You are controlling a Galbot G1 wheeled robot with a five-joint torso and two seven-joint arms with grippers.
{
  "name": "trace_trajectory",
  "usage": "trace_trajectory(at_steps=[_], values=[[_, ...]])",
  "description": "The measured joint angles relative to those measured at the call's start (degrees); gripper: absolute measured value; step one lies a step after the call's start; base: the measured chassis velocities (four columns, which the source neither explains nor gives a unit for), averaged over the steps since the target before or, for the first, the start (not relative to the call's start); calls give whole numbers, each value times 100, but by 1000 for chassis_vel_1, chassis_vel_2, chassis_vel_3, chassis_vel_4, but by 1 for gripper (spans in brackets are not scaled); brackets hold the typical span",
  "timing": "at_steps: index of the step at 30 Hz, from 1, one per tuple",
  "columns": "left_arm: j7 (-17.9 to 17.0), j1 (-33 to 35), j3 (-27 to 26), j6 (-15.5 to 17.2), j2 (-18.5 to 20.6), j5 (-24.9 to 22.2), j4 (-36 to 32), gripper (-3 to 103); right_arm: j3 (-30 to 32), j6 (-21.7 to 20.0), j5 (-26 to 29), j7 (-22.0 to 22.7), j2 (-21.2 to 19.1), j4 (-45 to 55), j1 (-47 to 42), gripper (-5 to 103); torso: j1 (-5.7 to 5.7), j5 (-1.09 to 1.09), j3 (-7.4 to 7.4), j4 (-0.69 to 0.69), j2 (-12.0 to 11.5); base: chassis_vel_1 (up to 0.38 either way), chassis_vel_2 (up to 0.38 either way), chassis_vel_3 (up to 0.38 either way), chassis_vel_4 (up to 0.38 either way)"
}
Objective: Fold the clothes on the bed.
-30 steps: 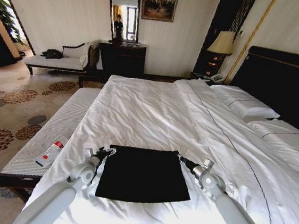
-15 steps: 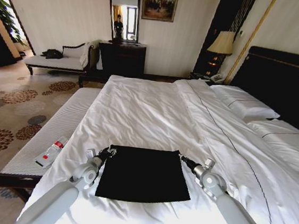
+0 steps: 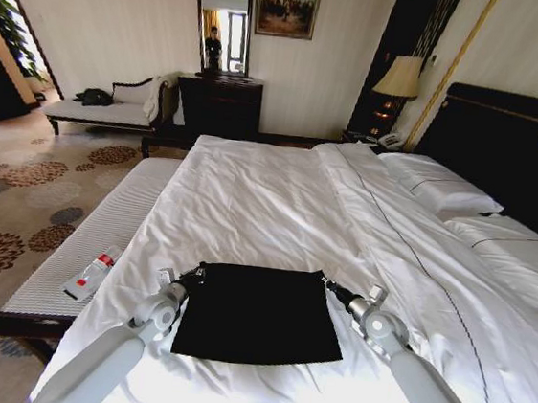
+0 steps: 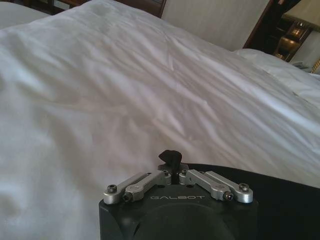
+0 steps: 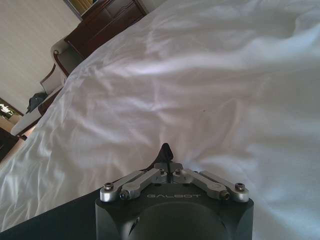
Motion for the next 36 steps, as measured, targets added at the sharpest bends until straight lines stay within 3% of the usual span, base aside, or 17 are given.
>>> trace_trajectory(at_steps=[12, 25, 36], values=[[-80, 82, -345, -65, 202, -94, -751, 1, 285, 54, 71, 158, -68, 865, -197, 0, 0, 0, 0, 0, 0, 0, 0, 0, 0], [-335, 236, -1254, -235, 1058, -421, -2235, 1, 954, 117, 654, 801, -320, 2614, -298, 0, 0, -1, 0, 1, 0, 0, 0, 0, 0], [-432, 502, -1823, -281, 1349, -557, -2813, 1, 1261, 59, 937, 1225, -371, 3386, -394, 0, 0, 0, 0, 1, 0, 0, 0, 0, 0]])
